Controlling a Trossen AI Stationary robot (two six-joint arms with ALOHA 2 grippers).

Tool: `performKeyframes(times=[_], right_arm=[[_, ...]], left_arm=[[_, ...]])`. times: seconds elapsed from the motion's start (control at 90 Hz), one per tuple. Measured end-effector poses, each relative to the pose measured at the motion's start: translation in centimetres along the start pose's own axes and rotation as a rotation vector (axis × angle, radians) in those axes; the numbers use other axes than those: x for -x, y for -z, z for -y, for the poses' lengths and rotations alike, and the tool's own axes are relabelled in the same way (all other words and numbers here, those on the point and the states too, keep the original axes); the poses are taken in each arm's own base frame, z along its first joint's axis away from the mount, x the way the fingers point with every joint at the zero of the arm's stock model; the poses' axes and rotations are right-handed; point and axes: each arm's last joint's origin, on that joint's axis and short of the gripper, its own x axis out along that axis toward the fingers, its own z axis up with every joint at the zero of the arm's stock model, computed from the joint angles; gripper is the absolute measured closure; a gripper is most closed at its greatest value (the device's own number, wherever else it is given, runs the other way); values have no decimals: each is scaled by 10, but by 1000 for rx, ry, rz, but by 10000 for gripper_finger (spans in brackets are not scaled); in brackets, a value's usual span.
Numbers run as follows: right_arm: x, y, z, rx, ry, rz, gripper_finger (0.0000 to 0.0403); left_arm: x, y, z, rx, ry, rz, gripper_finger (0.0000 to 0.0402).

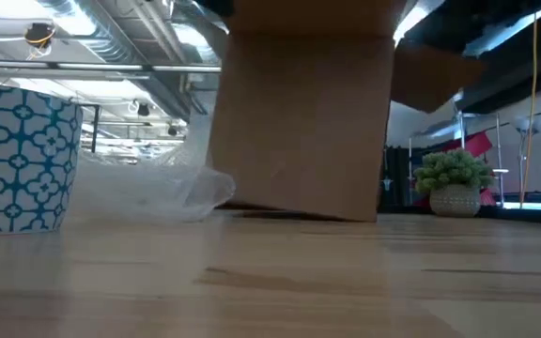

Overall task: Wrap mug
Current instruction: Wrap the mug with the bubble wrap

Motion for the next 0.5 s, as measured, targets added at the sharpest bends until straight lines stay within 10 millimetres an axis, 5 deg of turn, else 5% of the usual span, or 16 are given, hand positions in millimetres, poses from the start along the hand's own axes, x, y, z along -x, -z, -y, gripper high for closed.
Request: performKeyframes(times=[0.5], right_arm=[[4,-5,-5,-15,-214,20,167]], left_arm=[[17,15,-4,26,-99,-37,324]])
